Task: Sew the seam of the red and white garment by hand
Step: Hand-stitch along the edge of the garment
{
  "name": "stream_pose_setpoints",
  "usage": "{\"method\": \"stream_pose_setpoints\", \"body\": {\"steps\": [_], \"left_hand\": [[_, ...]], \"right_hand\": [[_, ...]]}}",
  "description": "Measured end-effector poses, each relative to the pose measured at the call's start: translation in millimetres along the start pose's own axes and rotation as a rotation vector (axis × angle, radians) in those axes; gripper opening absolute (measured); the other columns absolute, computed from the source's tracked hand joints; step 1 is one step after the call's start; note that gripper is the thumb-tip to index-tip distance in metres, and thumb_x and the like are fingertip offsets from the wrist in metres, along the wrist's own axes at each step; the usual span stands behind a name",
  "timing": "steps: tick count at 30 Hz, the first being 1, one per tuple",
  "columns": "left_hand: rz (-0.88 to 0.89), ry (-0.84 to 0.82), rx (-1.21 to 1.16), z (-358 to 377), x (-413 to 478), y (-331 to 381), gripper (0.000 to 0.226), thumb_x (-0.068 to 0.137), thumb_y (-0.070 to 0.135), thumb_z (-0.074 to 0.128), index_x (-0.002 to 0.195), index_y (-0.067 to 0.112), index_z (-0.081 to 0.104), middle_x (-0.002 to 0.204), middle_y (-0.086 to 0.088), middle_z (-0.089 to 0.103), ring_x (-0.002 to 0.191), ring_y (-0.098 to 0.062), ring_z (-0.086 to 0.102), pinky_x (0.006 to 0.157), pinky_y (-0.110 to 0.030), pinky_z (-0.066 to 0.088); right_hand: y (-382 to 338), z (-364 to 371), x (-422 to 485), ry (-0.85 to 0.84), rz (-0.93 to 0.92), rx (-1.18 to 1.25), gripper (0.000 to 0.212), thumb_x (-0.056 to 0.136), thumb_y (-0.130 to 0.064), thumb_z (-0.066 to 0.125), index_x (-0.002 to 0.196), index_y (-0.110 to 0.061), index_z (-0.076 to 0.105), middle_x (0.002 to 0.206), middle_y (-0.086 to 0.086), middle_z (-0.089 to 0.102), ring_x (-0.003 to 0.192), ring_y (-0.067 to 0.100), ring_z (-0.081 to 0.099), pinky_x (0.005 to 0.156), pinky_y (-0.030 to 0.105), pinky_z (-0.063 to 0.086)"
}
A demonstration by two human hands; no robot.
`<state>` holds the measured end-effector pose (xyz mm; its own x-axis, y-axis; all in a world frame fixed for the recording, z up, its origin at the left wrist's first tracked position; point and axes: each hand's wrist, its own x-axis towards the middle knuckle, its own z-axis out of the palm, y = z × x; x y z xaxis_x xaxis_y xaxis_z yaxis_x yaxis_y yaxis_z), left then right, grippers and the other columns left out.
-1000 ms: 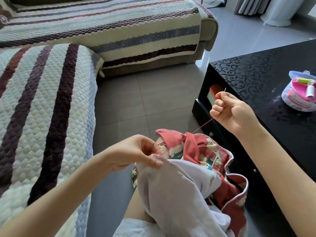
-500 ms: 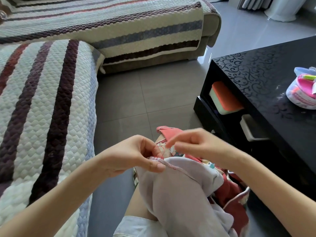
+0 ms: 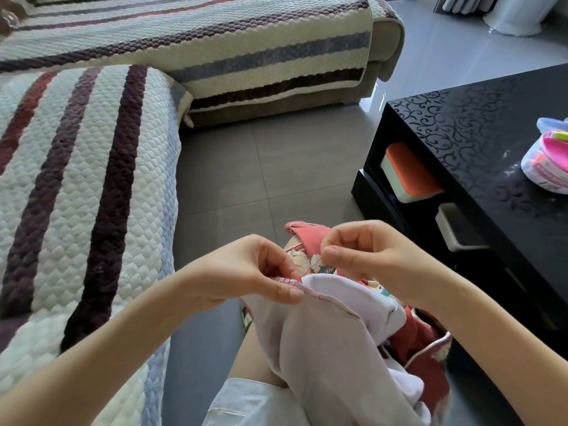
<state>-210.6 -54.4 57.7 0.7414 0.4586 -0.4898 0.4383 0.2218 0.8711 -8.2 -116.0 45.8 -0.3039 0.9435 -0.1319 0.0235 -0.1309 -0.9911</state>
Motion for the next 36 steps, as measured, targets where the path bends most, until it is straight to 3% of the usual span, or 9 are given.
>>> {"method": "stream_pose_setpoints", "body": {"steps": [3, 6, 12, 17, 20, 24, 26, 31, 36], "left_hand": [[-0.005, 0.032, 0.047, 3, -1, 0, 0.019, 0.073, -0.004, 0.077, 0.066, 0.012, 0.070, 0.059, 0.006, 0.062, 0.055, -0.002, 0.053, 0.054, -0.010, 0.041], [-0.009, 0.049, 0.075, 3, -2, -1, 0.012, 0.066, 0.007, 0.081, 0.066, 0.014, 0.071, 0.061, 0.006, 0.063, 0.057, -0.002, 0.054, 0.055, -0.010, 0.042], [-0.012, 0.087, 0.108, 4, -2, -3, 0.007, 0.061, 0.018, 0.078, 0.065, 0.017, 0.073, 0.062, 0.005, 0.063, 0.057, -0.004, 0.054, 0.055, -0.011, 0.041], [-0.009, 0.080, 0.105, 4, -2, -2, 0.006, 0.061, 0.017, 0.077, 0.064, 0.017, 0.072, 0.061, 0.006, 0.062, 0.057, -0.003, 0.053, 0.054, -0.011, 0.040], [-0.010, 0.068, 0.106, 5, -3, -3, 0.007, 0.060, 0.019, 0.078, 0.062, 0.018, 0.072, 0.059, 0.007, 0.060, 0.055, -0.004, 0.050, 0.053, -0.014, 0.038], [-0.004, 0.079, 0.088, 4, -4, -8, 0.023, 0.053, 0.033, 0.082, 0.067, 0.017, 0.074, 0.063, 0.000, 0.060, 0.062, -0.016, 0.049, 0.061, -0.039, 0.030], [-0.004, 0.093, 0.055, 3, -5, -9, 0.030, 0.052, 0.035, 0.082, 0.071, 0.014, 0.075, 0.068, -0.007, 0.060, 0.068, -0.025, 0.046, 0.065, -0.044, 0.029], [-0.003, 0.078, 0.024, -4, -8, -11, 0.009, 0.063, 0.015, 0.079, 0.070, 0.011, 0.074, 0.060, 0.003, 0.064, 0.052, -0.007, 0.053, 0.044, -0.021, 0.033], [-0.019, 0.074, -0.030, -3, -6, -8, 0.008, 0.080, -0.011, 0.065, 0.078, -0.004, 0.067, 0.056, 0.005, 0.063, 0.048, 0.000, 0.055, 0.045, -0.009, 0.039]], "right_hand": [[-8, -2, -2, 0.030, -0.021, 0.098, 0.020, 0.080, -0.018, 0.062, 0.062, -0.021, 0.067, 0.051, -0.007, 0.043, 0.046, 0.007, 0.029, 0.046, 0.009, 0.031], [-15, -5, -3, 0.013, -0.047, 0.112, 0.015, 0.075, -0.026, 0.075, 0.063, -0.023, 0.068, 0.050, -0.014, 0.049, 0.047, 0.006, 0.028, 0.047, 0.021, 0.017], [-20, -15, -1, 0.029, -0.098, 0.166, 0.030, 0.065, -0.046, 0.079, 0.066, -0.019, 0.065, 0.055, -0.006, 0.035, 0.050, 0.007, 0.026, 0.048, 0.018, 0.022], [-27, -18, 0, 0.039, -0.103, 0.232, 0.019, 0.073, -0.023, 0.077, 0.063, -0.016, 0.062, 0.052, -0.008, 0.034, 0.047, 0.007, 0.024, 0.046, 0.016, 0.023], [-30, -16, 1, 0.094, -0.077, 0.266, 0.016, 0.076, -0.016, 0.063, 0.060, -0.015, 0.060, 0.053, -0.004, 0.029, 0.048, 0.008, 0.021, 0.045, 0.017, 0.022], [-13, -16, 10, 0.293, -0.054, -0.102, 0.009, 0.091, -0.017, 0.062, 0.084, -0.013, 0.060, 0.054, -0.004, 0.043, 0.043, 0.001, 0.036, 0.045, 0.011, 0.030], [1, -10, 11, 0.284, -0.058, -0.295, 0.019, 0.093, -0.030, 0.058, 0.097, -0.012, 0.052, 0.061, 0.004, 0.044, 0.047, 0.003, 0.040, 0.047, 0.012, 0.032], [28, 14, -3, 0.130, -0.225, -0.461, 0.010, 0.091, -0.011, 0.050, 0.082, -0.012, 0.055, 0.076, -0.010, 0.057, 0.070, -0.002, 0.053, 0.068, 0.009, 0.039], [40, 21, -4, 0.128, -0.237, -0.489, 0.007, 0.089, -0.011, 0.057, 0.084, -0.009, 0.062, 0.074, -0.005, 0.061, 0.066, 0.009, 0.055, 0.062, 0.015, 0.043]]}}
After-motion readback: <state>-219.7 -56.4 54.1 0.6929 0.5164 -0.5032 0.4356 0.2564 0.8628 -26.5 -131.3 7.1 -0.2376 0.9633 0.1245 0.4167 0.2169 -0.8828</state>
